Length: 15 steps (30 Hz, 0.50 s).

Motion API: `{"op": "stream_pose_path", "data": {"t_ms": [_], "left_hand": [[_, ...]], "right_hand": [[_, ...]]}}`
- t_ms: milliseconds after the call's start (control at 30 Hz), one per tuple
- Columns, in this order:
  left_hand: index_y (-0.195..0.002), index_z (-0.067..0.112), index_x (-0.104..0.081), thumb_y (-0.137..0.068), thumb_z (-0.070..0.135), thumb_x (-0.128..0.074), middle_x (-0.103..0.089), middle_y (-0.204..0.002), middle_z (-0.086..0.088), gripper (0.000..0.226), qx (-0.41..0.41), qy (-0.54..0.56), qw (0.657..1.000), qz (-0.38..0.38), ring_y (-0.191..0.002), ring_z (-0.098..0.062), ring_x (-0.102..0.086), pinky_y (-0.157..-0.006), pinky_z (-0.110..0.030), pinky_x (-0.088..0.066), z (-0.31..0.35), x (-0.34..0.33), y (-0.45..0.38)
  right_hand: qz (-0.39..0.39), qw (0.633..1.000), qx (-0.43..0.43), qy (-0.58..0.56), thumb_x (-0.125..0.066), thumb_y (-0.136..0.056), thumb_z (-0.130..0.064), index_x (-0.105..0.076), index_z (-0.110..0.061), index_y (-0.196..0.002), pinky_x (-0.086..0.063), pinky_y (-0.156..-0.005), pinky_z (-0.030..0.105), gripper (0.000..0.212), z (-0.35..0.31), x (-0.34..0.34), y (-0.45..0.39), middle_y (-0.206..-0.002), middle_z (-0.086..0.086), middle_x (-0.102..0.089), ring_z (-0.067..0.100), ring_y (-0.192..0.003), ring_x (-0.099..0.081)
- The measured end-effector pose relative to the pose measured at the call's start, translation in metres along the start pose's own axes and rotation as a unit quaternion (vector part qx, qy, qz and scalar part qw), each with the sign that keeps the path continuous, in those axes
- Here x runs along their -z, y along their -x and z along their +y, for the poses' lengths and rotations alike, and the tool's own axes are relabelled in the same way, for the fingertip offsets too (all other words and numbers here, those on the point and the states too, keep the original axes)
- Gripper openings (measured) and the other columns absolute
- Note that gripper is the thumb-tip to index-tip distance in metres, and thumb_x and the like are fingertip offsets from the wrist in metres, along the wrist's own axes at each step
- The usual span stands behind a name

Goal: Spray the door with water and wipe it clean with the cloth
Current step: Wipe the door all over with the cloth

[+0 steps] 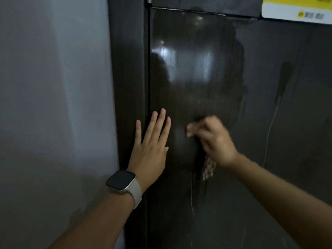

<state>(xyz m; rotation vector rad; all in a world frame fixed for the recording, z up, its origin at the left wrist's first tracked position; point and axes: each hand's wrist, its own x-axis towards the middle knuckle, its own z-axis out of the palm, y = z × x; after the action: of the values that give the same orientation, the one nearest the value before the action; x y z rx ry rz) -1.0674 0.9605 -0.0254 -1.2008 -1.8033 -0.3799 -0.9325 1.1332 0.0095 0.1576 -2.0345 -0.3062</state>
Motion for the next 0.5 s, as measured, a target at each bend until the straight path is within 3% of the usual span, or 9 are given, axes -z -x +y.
{"op": "stream_pose_path", "data": {"t_ms": [100,167,267,400,500], "left_hand": [[-0.156,0.013,-0.006,-0.083,0.056,-0.061,0.009,-0.165,-0.009,0.101,0.020,-0.024,0.999,-0.027,-0.152,-0.027,0.008,-0.114,-0.058,0.020,0.010,-0.010,-0.003],[-0.157,0.013,-0.005,-0.074,0.069,-0.062,0.008,-0.165,-0.010,0.115,0.019,-0.054,0.997,-0.043,-0.152,-0.030,0.007,-0.112,-0.059,0.023,0.010,-0.015,-0.005],[-0.157,0.012,-0.002,-0.064,0.073,-0.069,0.012,-0.164,-0.011,0.130,0.019,-0.072,0.996,-0.053,-0.152,-0.030,0.009,-0.111,-0.061,0.022,0.009,-0.016,-0.003],[-0.154,0.013,0.013,-0.065,0.074,-0.069,0.020,-0.163,-0.012,0.135,0.019,-0.102,0.992,-0.067,-0.150,-0.031,0.017,-0.110,-0.063,0.022,0.009,-0.015,-0.002],[-0.154,0.013,0.014,-0.066,0.076,-0.067,0.022,-0.162,-0.012,0.135,0.023,-0.107,0.991,-0.072,-0.150,-0.031,0.018,-0.109,-0.063,0.023,0.010,-0.014,-0.003]], "right_hand": [[0.103,0.991,-0.088,0.013,-0.059,-0.094,-0.003,-0.074,-0.005,-0.101,-0.045,-0.073,0.033,0.017,0.010,0.008,-0.018,-0.091,0.014,-0.059,0.027,-0.085,-0.053],[0.119,0.986,-0.113,0.002,-0.061,-0.090,0.001,-0.074,-0.004,-0.102,-0.043,-0.074,0.032,0.018,0.002,-0.006,-0.001,-0.090,0.015,-0.060,0.029,-0.084,-0.054],[0.020,0.998,-0.050,-0.029,-0.051,-0.096,-0.007,-0.072,-0.003,-0.105,-0.040,-0.076,0.029,0.023,-0.018,-0.036,0.067,-0.099,0.014,-0.063,0.025,-0.086,-0.053],[-0.141,0.989,0.031,-0.037,-0.038,-0.105,-0.020,-0.072,-0.009,-0.106,-0.040,-0.063,0.028,0.036,-0.046,-0.059,0.150,-0.098,0.001,-0.052,0.015,-0.081,-0.044],[-0.139,0.989,0.034,-0.032,-0.036,-0.105,-0.021,-0.073,-0.010,-0.103,-0.041,-0.061,0.028,0.039,-0.042,-0.054,0.145,-0.095,0.000,-0.045,0.016,-0.080,-0.042]]}}
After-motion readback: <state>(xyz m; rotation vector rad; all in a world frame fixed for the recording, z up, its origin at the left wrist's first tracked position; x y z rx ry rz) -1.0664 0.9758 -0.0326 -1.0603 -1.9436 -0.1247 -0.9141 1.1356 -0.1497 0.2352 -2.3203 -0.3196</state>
